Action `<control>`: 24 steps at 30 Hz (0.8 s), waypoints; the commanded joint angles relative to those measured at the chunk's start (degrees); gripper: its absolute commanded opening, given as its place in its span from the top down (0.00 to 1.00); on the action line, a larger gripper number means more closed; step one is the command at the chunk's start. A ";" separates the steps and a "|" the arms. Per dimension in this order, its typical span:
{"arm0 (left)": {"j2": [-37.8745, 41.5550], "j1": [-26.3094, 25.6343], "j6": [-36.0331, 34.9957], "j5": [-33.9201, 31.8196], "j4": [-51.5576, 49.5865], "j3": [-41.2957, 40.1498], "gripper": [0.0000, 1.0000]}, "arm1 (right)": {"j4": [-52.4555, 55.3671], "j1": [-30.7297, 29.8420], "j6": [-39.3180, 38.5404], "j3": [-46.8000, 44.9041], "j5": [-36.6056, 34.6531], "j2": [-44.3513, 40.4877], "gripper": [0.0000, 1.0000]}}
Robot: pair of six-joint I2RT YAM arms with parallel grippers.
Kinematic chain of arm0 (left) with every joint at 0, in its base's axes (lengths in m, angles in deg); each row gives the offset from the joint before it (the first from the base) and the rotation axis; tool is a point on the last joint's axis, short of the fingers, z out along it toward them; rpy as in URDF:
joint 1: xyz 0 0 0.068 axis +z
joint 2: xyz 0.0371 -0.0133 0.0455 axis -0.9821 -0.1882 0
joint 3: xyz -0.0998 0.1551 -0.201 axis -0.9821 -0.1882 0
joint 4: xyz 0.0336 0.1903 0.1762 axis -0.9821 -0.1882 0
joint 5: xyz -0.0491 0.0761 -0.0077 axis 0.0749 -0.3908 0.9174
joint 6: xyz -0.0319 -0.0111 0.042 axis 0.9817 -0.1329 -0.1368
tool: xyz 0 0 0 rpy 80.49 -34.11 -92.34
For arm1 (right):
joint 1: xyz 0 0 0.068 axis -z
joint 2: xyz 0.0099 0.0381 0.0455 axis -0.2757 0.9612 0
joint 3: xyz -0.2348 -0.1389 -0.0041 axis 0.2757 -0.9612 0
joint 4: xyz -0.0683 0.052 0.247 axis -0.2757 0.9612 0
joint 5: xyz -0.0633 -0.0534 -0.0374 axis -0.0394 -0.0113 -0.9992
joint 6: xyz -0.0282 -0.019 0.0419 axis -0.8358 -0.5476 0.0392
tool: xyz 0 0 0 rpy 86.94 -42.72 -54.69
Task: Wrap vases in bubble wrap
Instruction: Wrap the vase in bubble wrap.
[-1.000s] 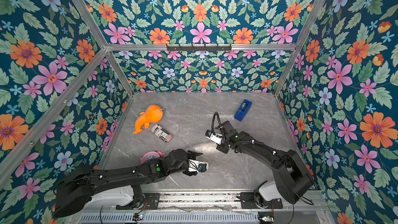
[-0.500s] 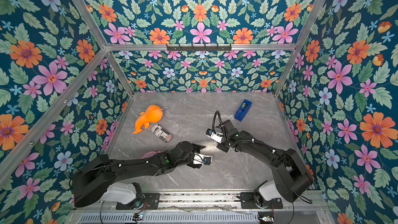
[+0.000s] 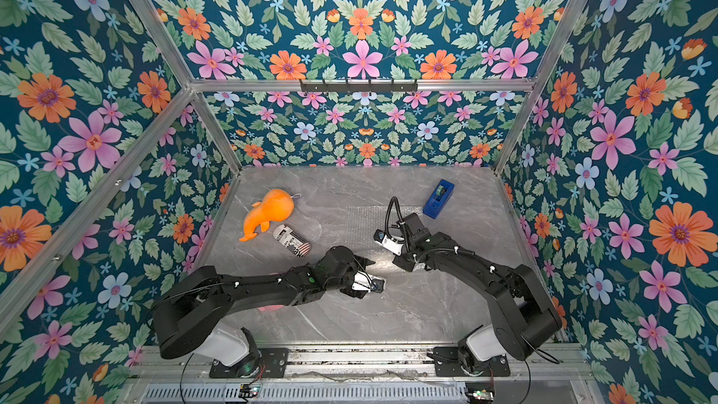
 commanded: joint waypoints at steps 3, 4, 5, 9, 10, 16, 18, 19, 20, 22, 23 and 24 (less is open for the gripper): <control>-1.58 1.79 -0.80 0.40 -0.11 1.11 0.25 | 8.39 0.51 -1.96 0.59 -1.66 1.68 1.00; -2.21 2.07 -0.73 -0.10 -0.02 1.50 0.25 | 8.48 0.53 -2.24 0.80 -1.69 1.96 1.00; -2.76 2.20 -0.65 -0.40 0.06 1.81 0.25 | 8.64 0.51 -2.44 1.04 -1.68 2.21 1.00; -4.58 2.97 -1.80 -0.37 1.57 1.83 0.25 | 9.08 0.74 -3.21 1.85 -1.78 3.19 1.00; -4.91 2.92 -2.24 -0.41 2.44 1.44 0.24 | 9.18 0.71 -3.33 2.02 -1.76 3.36 1.00; -7.11 3.06 -3.58 -1.49 2.35 3.05 0.21 | 9.83 0.87 -4.21 3.02 -1.66 4.38 1.00; -8.29 3.09 -3.66 -1.84 1.75 4.41 0.19 | 10.22 0.86 -4.44 3.71 -1.87 5.00 1.00; -8.81 3.05 -3.70 -1.79 1.16 5.16 0.18 | 10.21 0.86 -4.57 3.87 -1.79 5.13 1.00; -9.25 3.09 -3.76 -1.67 0.70 5.78 0.16 | 10.26 0.87 -4.67 4.04 -1.62 5.30 1.00; -9.79 3.10 -4.32 -1.25 0.98 6.17 0.14 | 10.34 0.87 -4.71 4.18 -1.59 5.40 1.00; -10.15 3.09 -5.12 -1.13 1.30 6.01 0.13 | 10.46 0.95 -4.82 4.32 -1.53 5.49 1.00; -10.57 3.11 -5.99 -1.30 1.18 6.12 0.13 | 10.60 0.99 -5.01 4.29 -1.61 5.57 1.00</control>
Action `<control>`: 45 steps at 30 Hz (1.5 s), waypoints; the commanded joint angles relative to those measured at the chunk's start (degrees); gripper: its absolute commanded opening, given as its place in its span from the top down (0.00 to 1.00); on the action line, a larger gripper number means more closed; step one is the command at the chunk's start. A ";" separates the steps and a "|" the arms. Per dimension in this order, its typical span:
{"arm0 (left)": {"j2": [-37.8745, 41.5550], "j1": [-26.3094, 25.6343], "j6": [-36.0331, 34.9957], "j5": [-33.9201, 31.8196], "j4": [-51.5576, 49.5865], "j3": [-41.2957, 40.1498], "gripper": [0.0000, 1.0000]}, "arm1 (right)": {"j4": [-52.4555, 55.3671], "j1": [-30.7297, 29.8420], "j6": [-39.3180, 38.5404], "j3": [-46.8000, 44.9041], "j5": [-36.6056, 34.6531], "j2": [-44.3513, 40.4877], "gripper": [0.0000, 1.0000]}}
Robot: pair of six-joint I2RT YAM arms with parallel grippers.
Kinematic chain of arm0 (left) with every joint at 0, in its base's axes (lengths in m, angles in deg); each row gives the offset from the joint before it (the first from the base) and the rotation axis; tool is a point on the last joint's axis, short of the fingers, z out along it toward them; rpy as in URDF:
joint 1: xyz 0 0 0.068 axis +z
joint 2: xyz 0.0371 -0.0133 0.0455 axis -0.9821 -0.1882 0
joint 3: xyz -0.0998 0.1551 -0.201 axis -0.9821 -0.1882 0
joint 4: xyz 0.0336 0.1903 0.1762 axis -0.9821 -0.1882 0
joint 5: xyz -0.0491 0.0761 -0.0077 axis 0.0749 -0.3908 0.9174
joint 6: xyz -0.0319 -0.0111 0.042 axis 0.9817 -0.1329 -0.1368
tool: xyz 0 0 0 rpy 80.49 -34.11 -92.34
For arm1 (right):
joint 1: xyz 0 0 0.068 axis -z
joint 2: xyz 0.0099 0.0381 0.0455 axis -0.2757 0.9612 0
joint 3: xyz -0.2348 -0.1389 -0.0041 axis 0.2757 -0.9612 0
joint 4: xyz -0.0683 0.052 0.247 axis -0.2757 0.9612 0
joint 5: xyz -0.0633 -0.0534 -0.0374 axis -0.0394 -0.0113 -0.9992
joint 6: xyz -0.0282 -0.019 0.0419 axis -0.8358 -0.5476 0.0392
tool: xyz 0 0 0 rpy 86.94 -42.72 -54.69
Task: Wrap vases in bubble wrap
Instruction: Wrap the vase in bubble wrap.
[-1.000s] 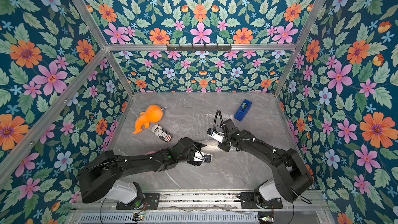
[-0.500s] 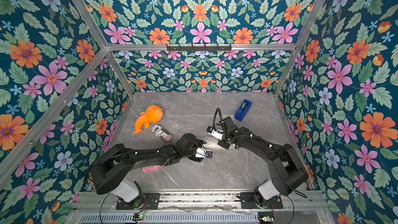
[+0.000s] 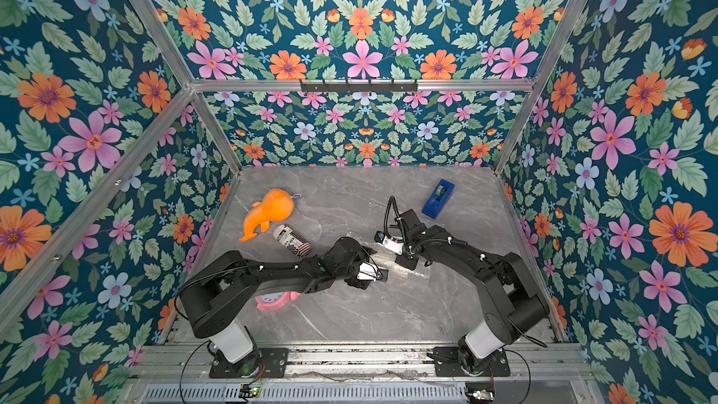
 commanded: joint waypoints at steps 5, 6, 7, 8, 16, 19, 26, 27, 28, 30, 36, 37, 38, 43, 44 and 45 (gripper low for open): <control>-3.57 0.08 -4.36 -0.13 -4.16 3.40 0.17 | 4.66 0.51 -1.26 0.57 0.52 1.19 1.00; -4.09 0.13 -5.32 -0.39 -4.56 3.82 0.18 | 4.65 0.56 -1.24 0.58 0.65 1.28 1.00; -4.43 0.08 -5.85 -0.60 -4.61 4.06 0.18 | 4.81 0.60 -1.24 0.63 0.80 1.34 1.00; -4.86 0.08 -6.30 -0.83 -4.93 4.49 0.18 | 4.92 0.60 -1.26 0.57 0.97 1.39 1.00; -6.11 -0.27 -10.00 0.69 -10.69 6.33 0.26 | 4.20 1.32 -0.49 0.03 1.85 1.22 1.00; -6.28 -0.52 -9.07 0.58 -16.26 7.94 0.27 | 3.80 1.57 -0.64 0.10 2.58 0.87 0.83; -6.95 -1.59 -1.30 0.34 -26.11 11.30 0.33 | -0.84 1.77 -0.33 -0.94 5.01 -3.40 0.47; -7.08 -1.68 0.51 0.59 -27.54 11.72 0.34 | -1.96 1.83 -0.23 -1.24 5.14 -4.47 0.45; -7.12 -1.76 2.23 0.91 -28.81 12.13 0.35 | -2.72 1.98 -0.09 -1.45 5.40 -5.40 0.42; -7.43 -2.07 6.09 1.38 -30.97 12.80 0.36 | -4.95 2.55 0.57 -1.92 5.62 -7.54 0.37; -6.84 -2.39 15.39 0.27 -36.05 13.26 0.38 | -9.79 5.46 -0.17 -4.33 2.35 -14.17 0.24; -6.31 -2.38 17.14 0.18 -37.15 13.16 0.38 | -10.38 5.99 -0.57 -4.84 1.55 -15.56 0.23; -5.76 -2.38 18.33 0.37 -38.34 12.94 0.38 | -10.77 6.43 -0.94 -5.21 1.07 -16.77 0.23; -3.07 -2.21 25.03 4.73 -43.91 11.81 0.37 | -13.69 6.78 -5.41 -9.47 1.01 -25.84 0.22; -2.89 -2.04 25.78 5.75 -44.43 11.47 0.37 | -13.13 6.70 -6.81 -10.27 2.22 -27.56 0.22; -2.82 -1.67 26.25 6.82 -45.08 11.22 0.37 | -11.90 6.61 -8.32 -11.06 4.10 -29.89 0.22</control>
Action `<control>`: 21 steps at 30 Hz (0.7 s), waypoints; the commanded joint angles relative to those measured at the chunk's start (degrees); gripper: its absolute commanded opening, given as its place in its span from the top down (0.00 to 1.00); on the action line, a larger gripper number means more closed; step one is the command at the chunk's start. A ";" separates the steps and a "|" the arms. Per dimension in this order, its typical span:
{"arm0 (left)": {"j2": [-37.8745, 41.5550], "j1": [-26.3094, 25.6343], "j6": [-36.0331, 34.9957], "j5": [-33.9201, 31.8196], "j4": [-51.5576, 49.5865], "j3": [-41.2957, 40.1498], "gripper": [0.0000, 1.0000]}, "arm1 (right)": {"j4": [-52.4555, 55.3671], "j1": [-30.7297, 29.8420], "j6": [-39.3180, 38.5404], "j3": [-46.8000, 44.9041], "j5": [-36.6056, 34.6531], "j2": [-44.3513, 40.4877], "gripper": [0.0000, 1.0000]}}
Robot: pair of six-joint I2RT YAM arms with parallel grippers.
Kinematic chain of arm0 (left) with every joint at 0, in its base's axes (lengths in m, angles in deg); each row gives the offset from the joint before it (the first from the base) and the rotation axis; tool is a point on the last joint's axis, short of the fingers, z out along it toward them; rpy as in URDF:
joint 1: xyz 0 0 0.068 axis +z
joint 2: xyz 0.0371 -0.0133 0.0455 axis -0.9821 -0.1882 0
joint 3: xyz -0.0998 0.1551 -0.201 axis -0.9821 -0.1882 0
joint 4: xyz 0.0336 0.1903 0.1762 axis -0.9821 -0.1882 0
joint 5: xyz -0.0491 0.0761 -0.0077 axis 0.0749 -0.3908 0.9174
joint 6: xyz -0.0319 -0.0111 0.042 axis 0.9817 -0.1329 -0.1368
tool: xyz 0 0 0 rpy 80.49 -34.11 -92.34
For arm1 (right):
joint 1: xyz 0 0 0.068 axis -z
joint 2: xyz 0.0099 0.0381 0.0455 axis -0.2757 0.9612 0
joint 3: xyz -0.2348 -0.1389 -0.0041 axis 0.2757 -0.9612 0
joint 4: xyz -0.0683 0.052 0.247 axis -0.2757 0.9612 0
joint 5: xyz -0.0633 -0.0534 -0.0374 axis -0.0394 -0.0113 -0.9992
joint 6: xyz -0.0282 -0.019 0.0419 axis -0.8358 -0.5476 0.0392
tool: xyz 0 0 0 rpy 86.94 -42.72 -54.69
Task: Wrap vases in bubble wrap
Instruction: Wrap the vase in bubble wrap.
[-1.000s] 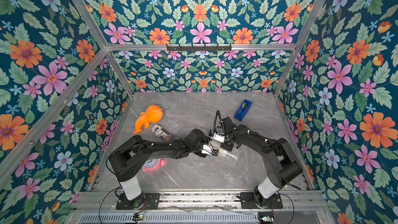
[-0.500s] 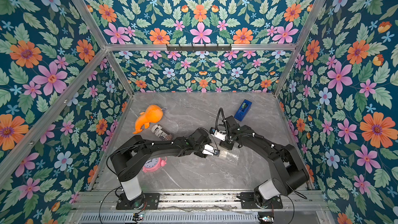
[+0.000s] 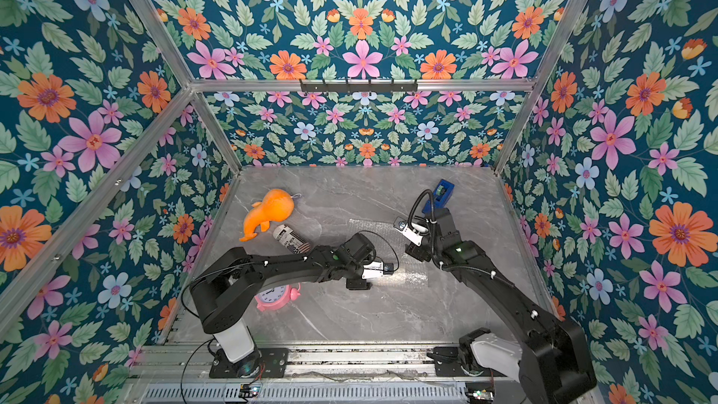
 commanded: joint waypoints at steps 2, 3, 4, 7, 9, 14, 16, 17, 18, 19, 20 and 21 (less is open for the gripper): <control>-0.93 1.56 6.10 7.07 -15.23 -0.82 0.38 | 0.89 -0.77 -7.97 -3.03 5.22 -7.37 0.22; -1.45 2.36 7.02 8.08 -16.21 -0.13 0.39 | 1.91 -1.66 -10.54 -4.24 6.20 -9.98 0.22; -2.22 3.18 7.51 9.41 -17.92 0.95 0.39 | 3.22 -2.88 -12.76 -5.49 6.72 -12.50 0.21; -4.16 5.63 9.06 12.80 -21.83 4.04 0.40 | 7.48 -7.90 -17.10 -8.15 6.48 -17.80 0.21; -5.40 6.38 8.99 13.91 -24.38 5.83 0.40 | 10.08 -12.07 -19.09 -9.70 5.71 -20.22 0.21; -8.47 7.47 9.73 15.15 -32.00 10.19 0.40 | 5.97 -21.18 -21.12 -15.02 1.49 -21.57 0.22; -10.05 7.55 11.46 13.66 -33.16 11.67 0.40 | 3.19 -24.08 -22.14 -16.01 -0.67 -18.92 0.22; -10.56 7.49 11.37 13.50 -34.52 12.04 0.41 | 2.02 -25.15 -23.11 -16.31 -1.77 -17.34 0.22; -11.12 7.48 11.26 13.19 -35.48 12.49 0.41 | 0.54 -26.07 -24.33 -16.49 -2.77 -15.26 0.22; -11.73 7.56 11.26 12.98 -36.00 12.97 0.41 | -1.75 -26.59 -24.99 -16.66 -3.68 -13.13 0.22; -12.13 7.56 11.41 13.00 -36.32 13.49 0.42 | -3.70 -26.69 -25.07 -16.67 -4.14 -11.56 0.22; -12.70 7.56 11.39 13.55 -36.86 14.20 0.43 | -5.26 -26.77 -25.12 -16.56 -4.24 -9.80 0.22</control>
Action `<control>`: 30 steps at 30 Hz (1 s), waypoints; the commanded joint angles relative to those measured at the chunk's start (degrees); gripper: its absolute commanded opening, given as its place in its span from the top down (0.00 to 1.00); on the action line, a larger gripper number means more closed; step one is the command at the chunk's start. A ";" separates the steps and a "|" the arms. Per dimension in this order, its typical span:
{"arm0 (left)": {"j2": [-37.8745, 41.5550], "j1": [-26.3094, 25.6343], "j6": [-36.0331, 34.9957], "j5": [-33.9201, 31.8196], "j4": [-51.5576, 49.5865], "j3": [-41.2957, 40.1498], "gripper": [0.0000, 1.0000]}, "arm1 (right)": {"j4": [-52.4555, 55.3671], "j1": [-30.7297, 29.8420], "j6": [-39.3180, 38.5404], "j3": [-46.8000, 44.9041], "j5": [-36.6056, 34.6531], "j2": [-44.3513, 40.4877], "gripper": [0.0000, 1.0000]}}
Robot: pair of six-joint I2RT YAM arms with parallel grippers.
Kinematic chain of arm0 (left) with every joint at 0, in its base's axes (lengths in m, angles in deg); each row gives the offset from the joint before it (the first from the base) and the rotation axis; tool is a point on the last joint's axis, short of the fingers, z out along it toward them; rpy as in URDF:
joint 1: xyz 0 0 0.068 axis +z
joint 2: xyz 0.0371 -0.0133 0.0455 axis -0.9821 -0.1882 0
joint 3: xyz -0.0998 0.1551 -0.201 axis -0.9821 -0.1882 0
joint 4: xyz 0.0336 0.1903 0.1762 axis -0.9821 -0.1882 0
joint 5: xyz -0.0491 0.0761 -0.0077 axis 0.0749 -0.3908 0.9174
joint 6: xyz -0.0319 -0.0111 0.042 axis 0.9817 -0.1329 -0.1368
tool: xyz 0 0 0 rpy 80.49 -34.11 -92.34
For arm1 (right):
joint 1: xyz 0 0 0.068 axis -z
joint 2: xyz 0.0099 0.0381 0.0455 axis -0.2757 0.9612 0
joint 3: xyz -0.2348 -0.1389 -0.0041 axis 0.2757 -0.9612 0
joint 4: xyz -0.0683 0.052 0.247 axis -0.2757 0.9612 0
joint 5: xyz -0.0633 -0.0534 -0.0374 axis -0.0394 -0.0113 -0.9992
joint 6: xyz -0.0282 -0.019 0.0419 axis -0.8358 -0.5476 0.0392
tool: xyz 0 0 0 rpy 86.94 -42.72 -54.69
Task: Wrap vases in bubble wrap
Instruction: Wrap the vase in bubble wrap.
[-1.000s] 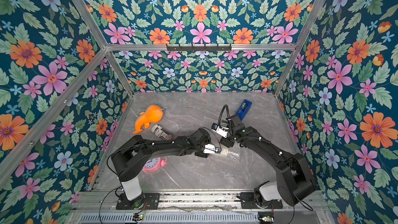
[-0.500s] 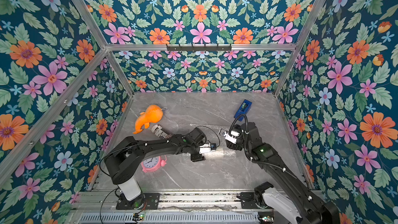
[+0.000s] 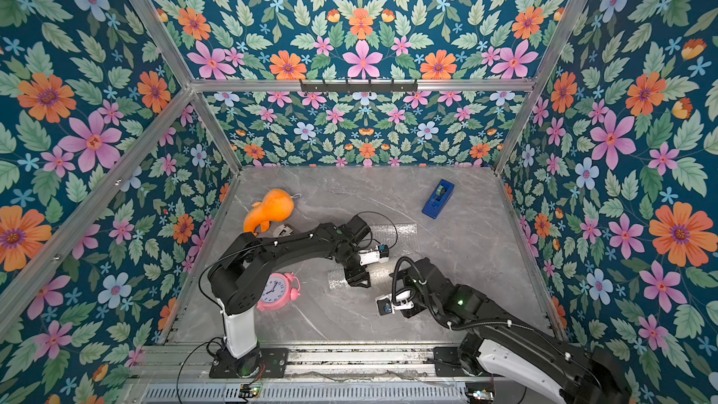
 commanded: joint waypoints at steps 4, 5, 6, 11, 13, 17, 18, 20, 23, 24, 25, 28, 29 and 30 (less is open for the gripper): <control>-3.87 0.15 0.58 -0.37 -16.85 1.92 0.44 | -11.44 -0.53 -4.43 0.73 -3.72 7.88 0.22; -4.28 0.24 0.23 -0.02 -17.28 2.29 0.44 | -12.72 -0.53 -4.79 0.79 -4.30 9.06 0.22; -4.75 0.22 0.08 -0.01 -17.74 2.76 0.44 | -14.46 -0.62 -5.00 0.95 -5.16 10.55 0.22; -6.32 0.66 -0.63 0.60 -18.52 4.20 0.44 | -19.52 -0.97 -5.77 1.54 -7.12 16.41 0.22; -6.38 0.76 -0.92 0.52 -18.56 4.33 0.44 | -21.63 -1.06 -5.90 1.84 -7.96 18.73 0.22; -6.29 1.12 -1.18 0.65 -18.53 4.37 0.43 | -23.90 -1.04 -6.76 2.84 -8.92 22.81 0.22; -6.20 1.18 -1.36 0.80 -18.57 4.39 0.43 | -24.38 -1.04 -6.76 3.22 -9.41 23.94 0.22; -6.20 1.26 -1.56 0.71 -18.56 4.39 0.43 | -25.05 -1.05 -7.02 3.90 -10.51 25.97 0.22; -6.38 1.29 -1.71 0.80 -18.59 4.47 0.43 | -25.70 -1.06 -6.14 4.64 -13.08 29.17 0.22; -6.38 1.29 -1.80 0.80 -18.62 4.43 0.43 | -25.46 -1.06 -5.68 4.98 -14.76 30.45 0.23; -6.38 1.36 -1.76 0.88 -18.62 4.48 0.43 | -25.66 -1.06 -5.53 5.10 -16.72 31.85 0.23; -6.38 1.34 -2.06 0.84 -18.41 4.39 0.42 | -26.98 -1.04 -3.92 4.92 -20.20 34.55 0.26; -6.38 1.37 -2.10 0.89 -18.47 4.47 0.42 | -26.51 -1.06 -3.56 5.01 -20.58 35.11 0.27; -6.23 1.36 -2.18 1.04 -18.22 4.44 0.40 | -25.87 -1.05 -2.93 5.12 -20.93 35.75 0.28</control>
